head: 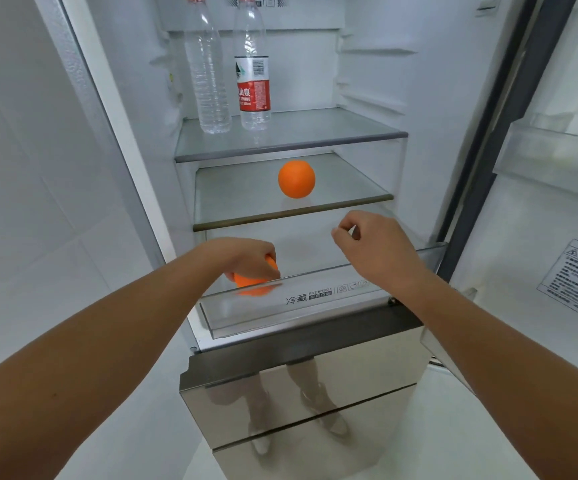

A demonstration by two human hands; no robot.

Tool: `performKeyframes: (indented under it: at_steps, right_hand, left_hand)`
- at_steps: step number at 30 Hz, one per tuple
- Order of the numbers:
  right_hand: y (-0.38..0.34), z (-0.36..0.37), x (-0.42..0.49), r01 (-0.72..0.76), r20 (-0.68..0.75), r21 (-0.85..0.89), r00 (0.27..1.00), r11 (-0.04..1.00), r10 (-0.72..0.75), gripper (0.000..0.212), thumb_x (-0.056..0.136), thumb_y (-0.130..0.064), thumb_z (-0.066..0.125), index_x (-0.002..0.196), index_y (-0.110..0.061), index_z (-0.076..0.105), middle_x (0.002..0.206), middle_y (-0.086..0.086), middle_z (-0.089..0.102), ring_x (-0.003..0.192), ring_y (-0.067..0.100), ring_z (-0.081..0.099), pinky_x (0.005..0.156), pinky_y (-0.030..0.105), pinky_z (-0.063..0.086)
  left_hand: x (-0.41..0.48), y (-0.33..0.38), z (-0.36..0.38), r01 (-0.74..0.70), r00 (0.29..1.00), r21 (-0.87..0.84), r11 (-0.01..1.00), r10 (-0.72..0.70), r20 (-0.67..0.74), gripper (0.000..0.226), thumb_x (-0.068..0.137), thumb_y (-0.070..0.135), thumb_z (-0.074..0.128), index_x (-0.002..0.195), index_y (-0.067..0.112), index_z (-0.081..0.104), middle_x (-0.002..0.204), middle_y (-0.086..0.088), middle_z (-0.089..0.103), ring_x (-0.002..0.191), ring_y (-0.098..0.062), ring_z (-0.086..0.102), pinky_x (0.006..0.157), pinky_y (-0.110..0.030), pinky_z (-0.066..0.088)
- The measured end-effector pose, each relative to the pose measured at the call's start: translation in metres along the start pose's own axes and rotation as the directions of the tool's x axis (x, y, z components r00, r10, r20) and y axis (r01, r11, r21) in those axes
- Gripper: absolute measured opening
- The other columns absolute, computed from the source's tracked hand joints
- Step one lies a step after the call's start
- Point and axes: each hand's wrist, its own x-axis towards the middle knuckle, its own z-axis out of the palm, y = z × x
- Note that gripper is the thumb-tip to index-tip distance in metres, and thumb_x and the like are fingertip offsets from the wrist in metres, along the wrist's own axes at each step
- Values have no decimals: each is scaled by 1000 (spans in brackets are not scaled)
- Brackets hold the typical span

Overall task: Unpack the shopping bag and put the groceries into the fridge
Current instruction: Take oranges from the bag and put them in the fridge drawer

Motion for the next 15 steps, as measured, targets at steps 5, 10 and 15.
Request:
performKeyframes:
  at_steps: [5, 10, 15]
  right_hand:
    - [0, 12, 16, 31, 6, -25, 999, 999, -31, 19, 99, -38, 53, 101, -23, 64, 71, -6, 61, 66, 13, 58, 67, 32, 52]
    - [5, 22, 25, 43, 45, -51, 998, 998, -41, 22, 98, -39, 54, 101, -21, 65, 78, -7, 61, 74, 15, 59, 71, 33, 51]
    - [6, 27, 50, 104, 79, -90, 992, 991, -97, 28, 96, -43, 57, 114, -22, 62, 107, 2, 59, 94, 19, 59, 82, 37, 52]
  left_hand:
    - [7, -1, 15, 12, 998, 186, 983, -23, 61, 59, 81, 60, 69, 128, 27, 54, 124, 1, 58, 106, -25, 58, 86, -38, 49]
    - [17, -10, 23, 42, 992, 258, 965, -71, 104, 58, 87, 50, 68, 135, 22, 53, 130, -5, 61, 103, -27, 60, 84, -35, 48]
    - [10, -7, 8, 29, 1000, 187, 982, -26, -17, 65, 94, 51, 59, 149, 24, 38, 145, -2, 51, 131, -27, 49, 104, -39, 40]
